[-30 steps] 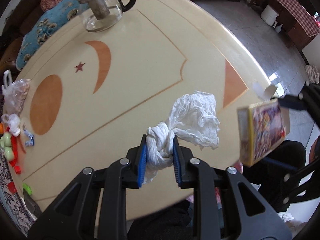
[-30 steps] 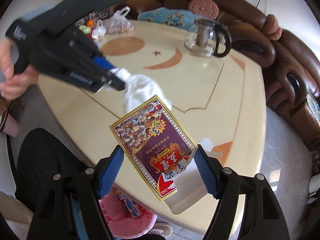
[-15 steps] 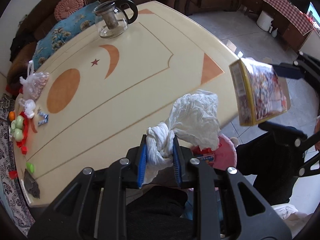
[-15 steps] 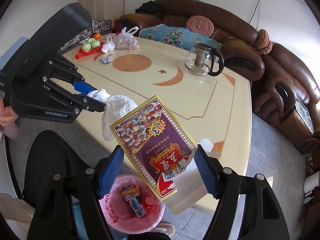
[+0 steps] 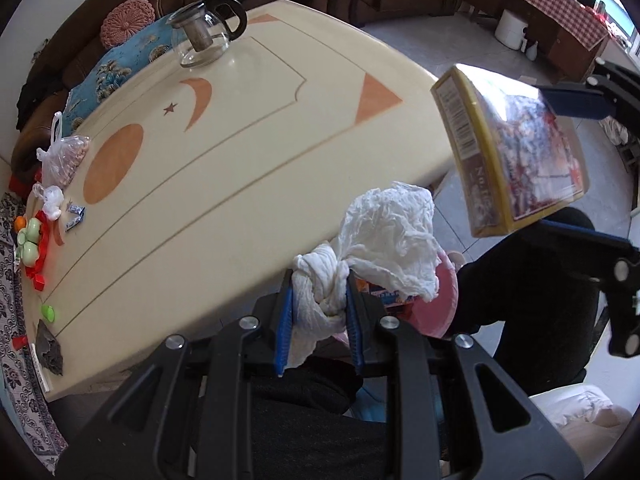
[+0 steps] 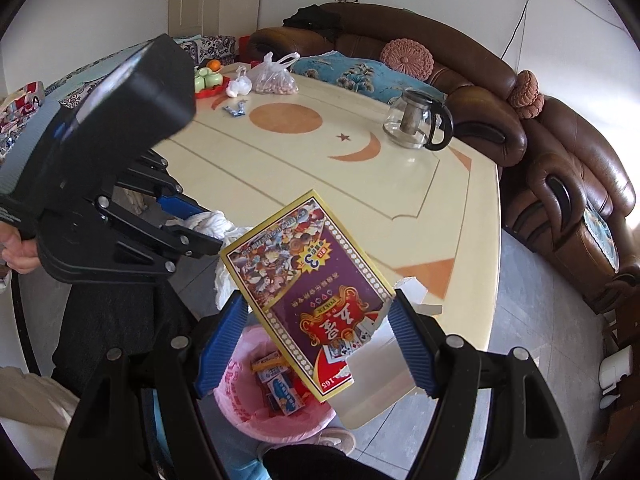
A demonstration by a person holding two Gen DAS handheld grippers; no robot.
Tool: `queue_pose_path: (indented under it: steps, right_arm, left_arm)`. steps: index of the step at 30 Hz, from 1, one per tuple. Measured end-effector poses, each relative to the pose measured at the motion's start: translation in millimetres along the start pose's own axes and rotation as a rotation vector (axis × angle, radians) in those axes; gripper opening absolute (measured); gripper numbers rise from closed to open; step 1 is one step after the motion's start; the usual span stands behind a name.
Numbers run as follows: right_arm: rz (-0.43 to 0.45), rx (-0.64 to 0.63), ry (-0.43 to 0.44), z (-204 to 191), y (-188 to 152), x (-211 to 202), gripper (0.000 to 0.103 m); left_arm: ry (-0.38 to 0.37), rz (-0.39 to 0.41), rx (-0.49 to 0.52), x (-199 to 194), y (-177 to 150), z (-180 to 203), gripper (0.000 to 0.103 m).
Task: Collect trash
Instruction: 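Carry the tissue and card box over the pink bin with both tools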
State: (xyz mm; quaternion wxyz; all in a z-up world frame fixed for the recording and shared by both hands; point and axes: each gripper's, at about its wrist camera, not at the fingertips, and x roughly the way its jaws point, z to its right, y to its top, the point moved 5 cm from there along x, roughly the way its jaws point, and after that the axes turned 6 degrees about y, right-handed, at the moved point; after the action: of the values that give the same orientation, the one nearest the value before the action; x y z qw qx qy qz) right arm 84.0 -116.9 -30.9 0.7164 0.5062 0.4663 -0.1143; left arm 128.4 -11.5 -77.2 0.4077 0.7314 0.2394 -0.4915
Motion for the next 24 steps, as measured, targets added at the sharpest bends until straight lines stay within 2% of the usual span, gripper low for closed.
queue_pose_path:
  steps: [14,20,24]
  right_arm:
    - [-0.044,0.076,0.026,-9.5,-47.6,9.6,0.070]
    - [-0.072,0.097,0.026,-9.7,-64.9,24.8,0.070]
    - [-0.091,0.129,0.056,-12.1,-77.9,37.8,0.070]
  left_arm:
    - [-0.058,-0.035,0.017,28.3,-32.3,36.6,0.024]
    - [-0.084,-0.059,0.016,52.4,-44.6,48.8,0.024]
    - [-0.123,-0.099,0.004,77.8,-53.7,55.5,0.024]
